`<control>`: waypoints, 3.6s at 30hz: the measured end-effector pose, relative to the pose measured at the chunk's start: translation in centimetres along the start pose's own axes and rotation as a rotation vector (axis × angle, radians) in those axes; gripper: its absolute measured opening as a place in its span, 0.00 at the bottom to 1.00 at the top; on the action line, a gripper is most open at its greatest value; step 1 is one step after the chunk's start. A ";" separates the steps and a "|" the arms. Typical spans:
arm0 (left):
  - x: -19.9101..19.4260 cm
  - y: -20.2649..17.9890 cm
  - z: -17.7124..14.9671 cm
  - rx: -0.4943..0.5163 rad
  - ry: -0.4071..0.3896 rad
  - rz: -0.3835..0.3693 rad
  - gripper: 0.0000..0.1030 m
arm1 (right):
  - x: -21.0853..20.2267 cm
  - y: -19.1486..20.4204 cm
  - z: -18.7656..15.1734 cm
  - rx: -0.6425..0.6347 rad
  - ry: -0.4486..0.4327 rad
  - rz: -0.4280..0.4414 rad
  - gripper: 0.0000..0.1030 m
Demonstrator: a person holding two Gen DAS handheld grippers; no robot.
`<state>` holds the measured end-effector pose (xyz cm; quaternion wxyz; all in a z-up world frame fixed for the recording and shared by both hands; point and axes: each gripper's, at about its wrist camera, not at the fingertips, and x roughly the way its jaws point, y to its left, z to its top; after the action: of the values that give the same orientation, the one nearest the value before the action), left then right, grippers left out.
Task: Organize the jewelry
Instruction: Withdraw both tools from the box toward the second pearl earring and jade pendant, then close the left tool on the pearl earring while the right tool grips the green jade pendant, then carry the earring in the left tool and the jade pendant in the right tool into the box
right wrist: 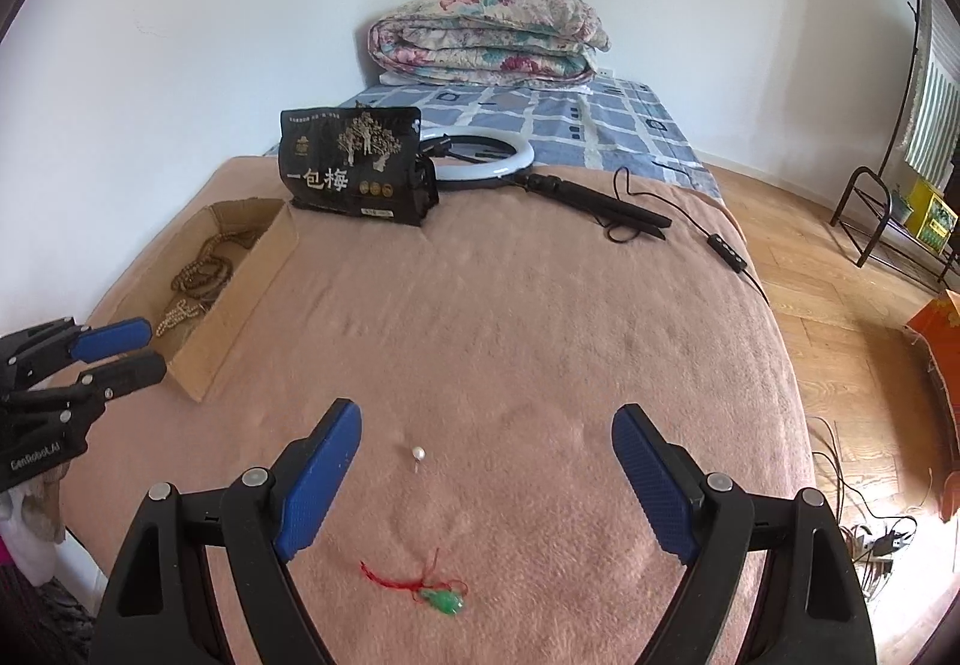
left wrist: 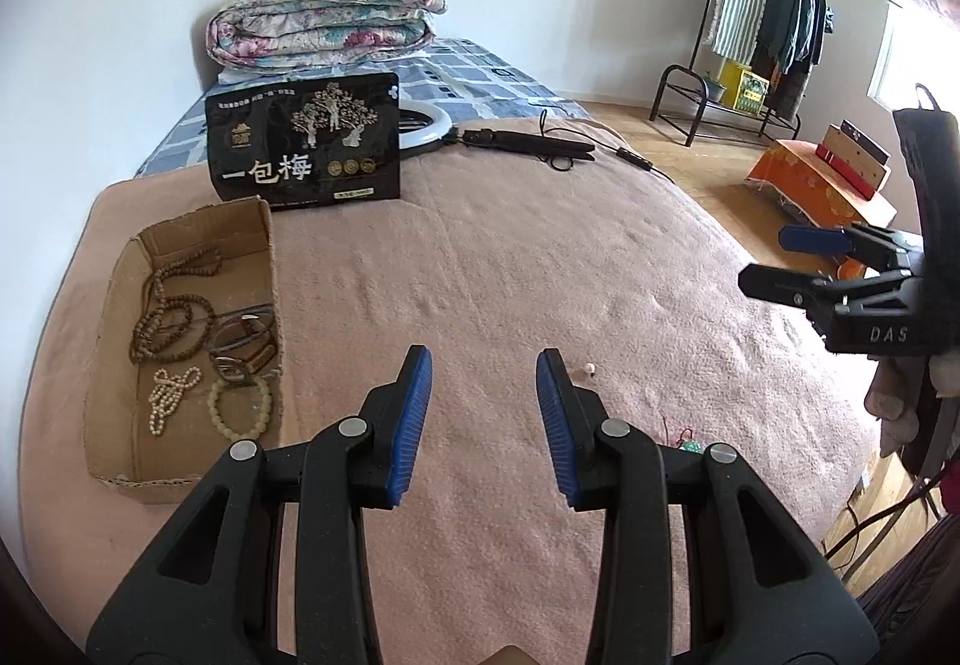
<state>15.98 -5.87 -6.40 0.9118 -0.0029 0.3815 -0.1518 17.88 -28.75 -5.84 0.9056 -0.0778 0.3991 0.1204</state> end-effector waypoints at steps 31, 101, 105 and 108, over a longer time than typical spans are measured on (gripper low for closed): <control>14.5 -7.7 -2.1 0.083 0.201 -0.107 0.35 | 6.2 0.2 -11.5 -0.132 0.232 0.144 0.73; 6.4 0.0 1.8 -0.053 0.038 -0.029 0.06 | 1.7 1.9 -3.7 -0.030 0.078 0.167 0.16; 5.2 1.6 2.2 -0.071 0.019 -0.015 0.06 | 1.2 3.0 -2.5 -0.025 0.053 0.180 0.16; 4.1 2.9 2.5 -0.089 0.002 -0.004 0.06 | 0.8 4.2 -1.5 -0.027 0.034 0.195 0.16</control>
<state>21.28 -4.53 -7.82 0.9100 -0.0441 0.3889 -0.1367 16.17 -24.94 -7.62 0.8816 -0.0528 0.4183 0.2122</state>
